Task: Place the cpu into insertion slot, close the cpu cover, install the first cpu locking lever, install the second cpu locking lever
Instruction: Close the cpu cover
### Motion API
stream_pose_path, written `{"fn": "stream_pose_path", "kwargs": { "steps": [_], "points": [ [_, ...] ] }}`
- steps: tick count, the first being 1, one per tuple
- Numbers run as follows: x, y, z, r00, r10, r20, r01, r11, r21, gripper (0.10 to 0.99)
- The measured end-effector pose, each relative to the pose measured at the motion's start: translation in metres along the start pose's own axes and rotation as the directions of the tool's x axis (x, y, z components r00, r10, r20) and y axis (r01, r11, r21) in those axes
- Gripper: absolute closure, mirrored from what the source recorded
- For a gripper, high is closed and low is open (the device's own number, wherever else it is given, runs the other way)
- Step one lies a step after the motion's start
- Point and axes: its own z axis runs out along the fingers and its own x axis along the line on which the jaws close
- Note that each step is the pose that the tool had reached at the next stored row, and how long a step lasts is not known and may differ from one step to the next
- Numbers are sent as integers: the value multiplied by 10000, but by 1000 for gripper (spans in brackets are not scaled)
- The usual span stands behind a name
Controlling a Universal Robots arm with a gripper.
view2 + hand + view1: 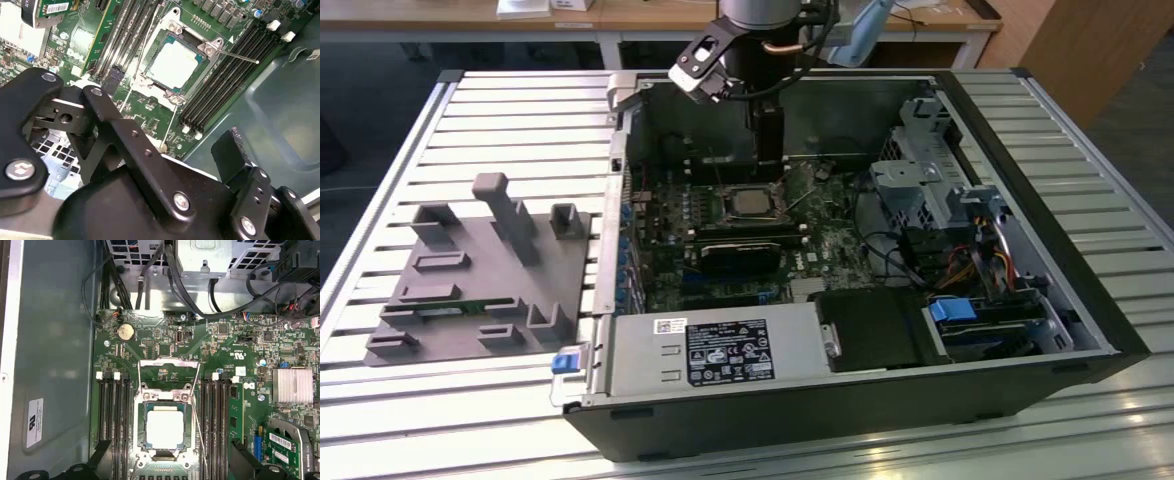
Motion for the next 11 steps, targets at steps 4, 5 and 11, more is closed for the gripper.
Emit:
{"fn": "stream_pose_path", "kwargs": {
  "steps": [4,5,11],
  "points": [
    [-1,3,-41,10000,0,1,0,10000,0,98],
    [-1,3,-42,10000,0,0,0,10000,0,98],
    [-1,4,-55,10000,0,1,0,10000,0,180]
  ]
}}
